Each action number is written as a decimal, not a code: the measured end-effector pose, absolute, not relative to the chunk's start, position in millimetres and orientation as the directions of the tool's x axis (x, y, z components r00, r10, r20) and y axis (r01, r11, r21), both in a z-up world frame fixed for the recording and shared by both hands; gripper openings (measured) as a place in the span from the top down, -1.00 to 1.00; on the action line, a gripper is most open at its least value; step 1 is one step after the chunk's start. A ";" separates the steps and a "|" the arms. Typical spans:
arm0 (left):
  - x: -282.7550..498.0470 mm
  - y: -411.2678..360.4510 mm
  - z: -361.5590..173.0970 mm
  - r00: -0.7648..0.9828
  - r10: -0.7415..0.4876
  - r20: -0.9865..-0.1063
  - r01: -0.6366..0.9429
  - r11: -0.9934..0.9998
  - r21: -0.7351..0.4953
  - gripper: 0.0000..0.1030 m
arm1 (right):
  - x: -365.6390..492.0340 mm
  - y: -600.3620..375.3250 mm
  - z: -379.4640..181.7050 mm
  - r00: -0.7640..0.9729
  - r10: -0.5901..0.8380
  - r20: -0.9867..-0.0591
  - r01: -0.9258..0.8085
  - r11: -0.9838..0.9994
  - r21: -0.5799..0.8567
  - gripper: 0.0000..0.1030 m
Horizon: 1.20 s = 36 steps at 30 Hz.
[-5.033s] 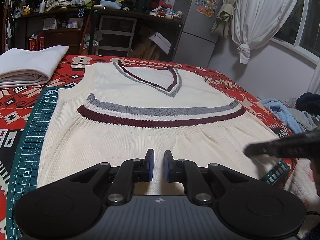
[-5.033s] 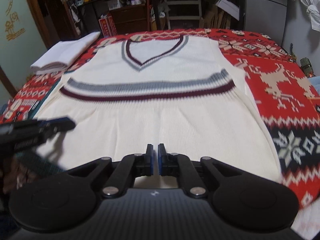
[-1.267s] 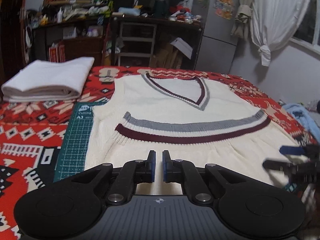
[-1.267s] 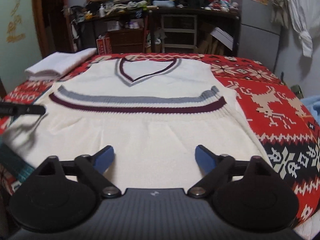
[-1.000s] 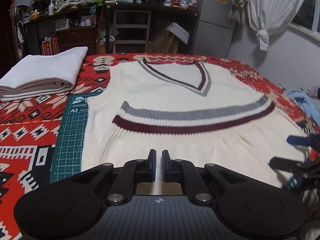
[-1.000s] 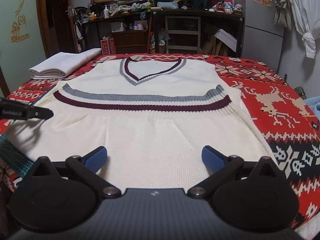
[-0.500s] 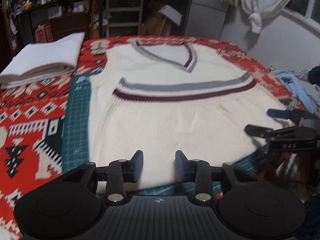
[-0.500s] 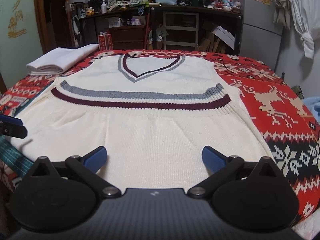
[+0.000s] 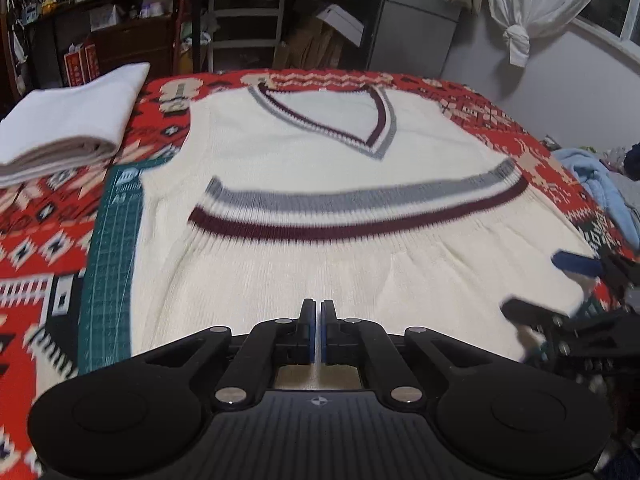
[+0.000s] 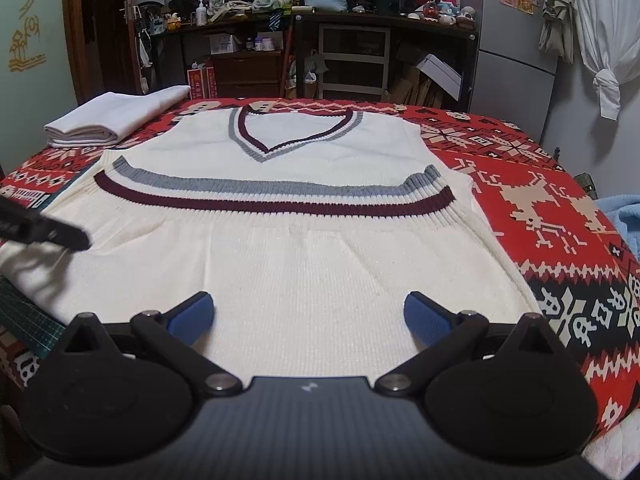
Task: Fold clothes
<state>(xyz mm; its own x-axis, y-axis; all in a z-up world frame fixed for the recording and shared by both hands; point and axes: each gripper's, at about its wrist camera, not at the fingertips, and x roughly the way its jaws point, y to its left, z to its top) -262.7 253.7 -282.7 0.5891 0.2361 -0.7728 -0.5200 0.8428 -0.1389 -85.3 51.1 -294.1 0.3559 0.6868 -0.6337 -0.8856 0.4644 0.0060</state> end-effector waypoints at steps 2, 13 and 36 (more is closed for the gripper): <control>-277.5 243.8 -280.9 0.575 0.222 -0.788 -0.523 0.840 -0.145 0.93 | -85.4 51.6 -294.3 0.359 0.686 -0.634 -0.885 0.466 0.004 -0.99; -268.9 233.7 -266.5 0.668 0.166 -0.726 -0.461 0.858 -0.227 0.78 | -83.4 54.1 -290.4 0.326 0.655 -0.682 -0.896 0.445 -0.001 -0.99; -271.9 218.2 -265.7 0.728 0.118 -0.676 -0.424 0.852 -0.307 0.79 | -111.7 77.4 -247.8 0.199 0.671 -0.714 -0.920 0.379 0.099 0.65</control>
